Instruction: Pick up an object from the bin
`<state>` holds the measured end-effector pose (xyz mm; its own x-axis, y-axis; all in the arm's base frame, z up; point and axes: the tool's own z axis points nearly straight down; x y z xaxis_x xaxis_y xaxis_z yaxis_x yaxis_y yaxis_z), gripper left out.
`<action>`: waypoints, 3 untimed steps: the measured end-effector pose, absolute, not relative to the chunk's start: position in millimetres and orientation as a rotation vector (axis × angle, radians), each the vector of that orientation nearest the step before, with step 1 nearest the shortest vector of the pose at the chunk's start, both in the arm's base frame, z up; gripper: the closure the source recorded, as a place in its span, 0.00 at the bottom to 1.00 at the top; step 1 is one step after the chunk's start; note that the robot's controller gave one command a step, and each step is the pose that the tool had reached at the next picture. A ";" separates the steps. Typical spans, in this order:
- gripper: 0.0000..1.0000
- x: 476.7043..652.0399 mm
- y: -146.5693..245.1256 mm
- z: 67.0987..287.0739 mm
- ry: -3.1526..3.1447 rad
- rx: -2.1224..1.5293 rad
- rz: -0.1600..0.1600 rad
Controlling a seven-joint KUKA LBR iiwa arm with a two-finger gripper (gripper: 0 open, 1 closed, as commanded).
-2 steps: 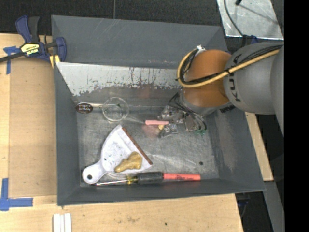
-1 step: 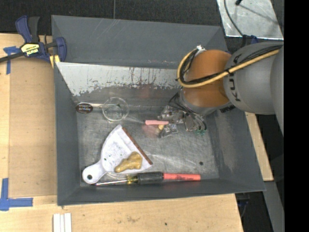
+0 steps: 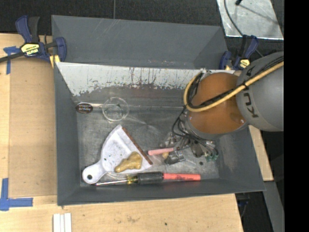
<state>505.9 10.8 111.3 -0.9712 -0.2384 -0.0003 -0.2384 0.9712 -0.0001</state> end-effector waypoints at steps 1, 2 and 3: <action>1.00 505.9 10.8 111.3 3.118 -0.378 0.000; 1.00 516.1 11.8 141.8 3.120 -0.359 0.000; 1.00 501.4 12.1 169.6 3.121 -0.331 0.000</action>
Offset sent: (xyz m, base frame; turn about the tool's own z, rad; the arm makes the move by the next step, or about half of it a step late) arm 0.0125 0.0020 0.0381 0.0145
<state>501.4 12.1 169.6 -0.9777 -0.2100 -0.0028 -0.2100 0.9777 -0.0004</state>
